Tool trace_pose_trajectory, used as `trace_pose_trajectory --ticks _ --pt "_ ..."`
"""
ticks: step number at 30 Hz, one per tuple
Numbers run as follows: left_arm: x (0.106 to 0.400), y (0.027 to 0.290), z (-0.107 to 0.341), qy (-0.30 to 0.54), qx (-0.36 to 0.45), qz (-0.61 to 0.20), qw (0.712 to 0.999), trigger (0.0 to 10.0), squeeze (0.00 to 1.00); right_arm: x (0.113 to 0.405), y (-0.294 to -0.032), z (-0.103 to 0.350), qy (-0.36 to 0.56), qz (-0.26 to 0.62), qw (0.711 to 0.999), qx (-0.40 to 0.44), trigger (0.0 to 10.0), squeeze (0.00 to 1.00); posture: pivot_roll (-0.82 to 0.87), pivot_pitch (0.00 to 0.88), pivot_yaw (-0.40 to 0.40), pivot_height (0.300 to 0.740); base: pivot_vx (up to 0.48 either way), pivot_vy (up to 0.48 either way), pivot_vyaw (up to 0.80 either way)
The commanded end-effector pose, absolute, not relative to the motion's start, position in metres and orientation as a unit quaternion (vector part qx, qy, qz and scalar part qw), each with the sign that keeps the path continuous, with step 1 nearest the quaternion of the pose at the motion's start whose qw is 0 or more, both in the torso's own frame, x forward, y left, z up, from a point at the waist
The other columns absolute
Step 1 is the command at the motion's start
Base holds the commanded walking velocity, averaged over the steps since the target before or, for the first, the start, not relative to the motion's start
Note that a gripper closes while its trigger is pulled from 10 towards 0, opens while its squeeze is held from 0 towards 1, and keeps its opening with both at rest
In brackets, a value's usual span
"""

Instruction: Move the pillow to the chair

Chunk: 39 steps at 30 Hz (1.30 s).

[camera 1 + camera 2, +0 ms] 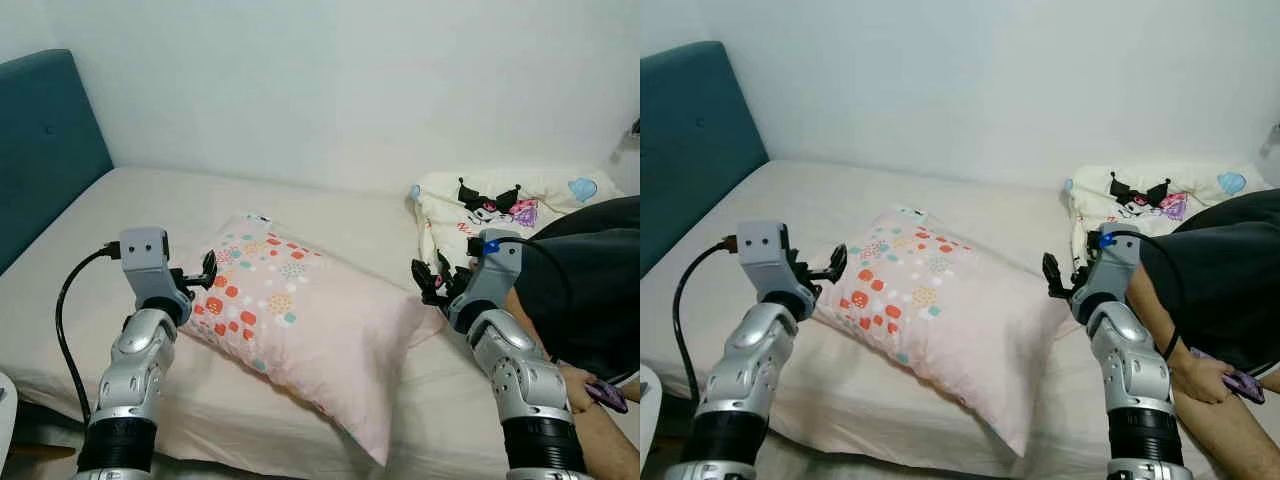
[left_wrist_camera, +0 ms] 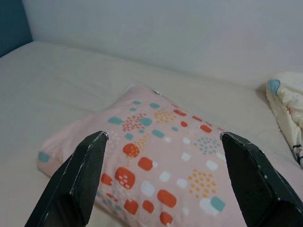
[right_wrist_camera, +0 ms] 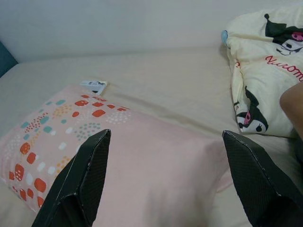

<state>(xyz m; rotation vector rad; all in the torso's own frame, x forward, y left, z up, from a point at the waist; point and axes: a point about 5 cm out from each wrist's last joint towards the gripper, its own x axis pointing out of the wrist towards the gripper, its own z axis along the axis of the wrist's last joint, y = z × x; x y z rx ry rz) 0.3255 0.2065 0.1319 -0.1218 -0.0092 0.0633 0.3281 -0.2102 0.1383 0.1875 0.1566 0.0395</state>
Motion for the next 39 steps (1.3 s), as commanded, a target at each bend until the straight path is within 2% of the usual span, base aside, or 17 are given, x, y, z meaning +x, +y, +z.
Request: trace_pose_trajectory --ticks 1,6,9,14,24,28,31,35,39 --pt "0.319 0.212 0.132 -0.013 -0.042 0.030 0.999 10.0 0.00 0.321 -0.214 0.130 0.084 0.020 0.993 0.085 10.0 0.00 -0.07 0.000 -0.024 0.670 0.000 0.000 0.00" --pt "0.313 0.214 0.131 -0.016 -0.039 0.027 0.999 10.0 0.00 0.312 -0.216 0.128 0.076 0.023 0.994 0.073 10.0 0.00 -0.07 0.000 -0.028 0.660 0.000 0.000 0.00" --pt "0.291 0.211 0.117 -0.002 -0.040 0.021 0.999 10.0 0.00 0.289 -0.210 0.120 0.068 0.031 0.996 0.055 10.0 0.00 -0.07 0.000 -0.023 0.645 0.000 0.000 0.00" --pt "0.282 0.206 0.108 0.012 -0.042 0.015 0.999 10.0 0.00 0.283 -0.210 0.116 0.072 0.031 0.996 0.046 10.0 0.00 -0.07 0.000 -0.018 0.630 0.000 0.000 0.00" --pt "0.291 0.207 0.119 -0.002 -0.038 0.014 0.999 10.0 0.00 0.294 -0.218 0.124 0.056 0.022 0.997 0.057 10.0 0.00 -0.07 0.000 -0.009 0.595 0.000 0.000 0.00" --pt "0.290 0.213 0.123 -0.005 -0.034 0.022 0.999 10.0 0.00 0.304 -0.223 0.129 0.048 0.021 0.990 0.130 10.0 0.00 -0.06 0.003 -0.006 0.575 0.000 0.000 0.00" --pt "0.290 0.213 0.124 -0.006 -0.033 0.022 0.999 10.0 0.00 0.306 -0.224 0.130 0.050 0.020 0.989 0.140 10.0 0.00 -0.06 0.003 -0.006 0.570 0.000 0.000 0.00" --pt "0.291 0.217 0.129 -0.011 -0.027 0.025 0.999 10.0 0.00 0.315 -0.235 0.121 0.082 -0.010 0.976 0.201 10.0 0.00 -0.04 0.022 0.005 0.555 0.000 0.000 0.00" --pt "0.292 0.221 0.133 -0.015 -0.023 0.028 0.999 10.0 0.00 0.319 -0.239 0.114 0.101 -0.019 0.974 0.204 10.0 0.00 -0.04 0.037 0.011 0.545 0.000 0.000 0.00"
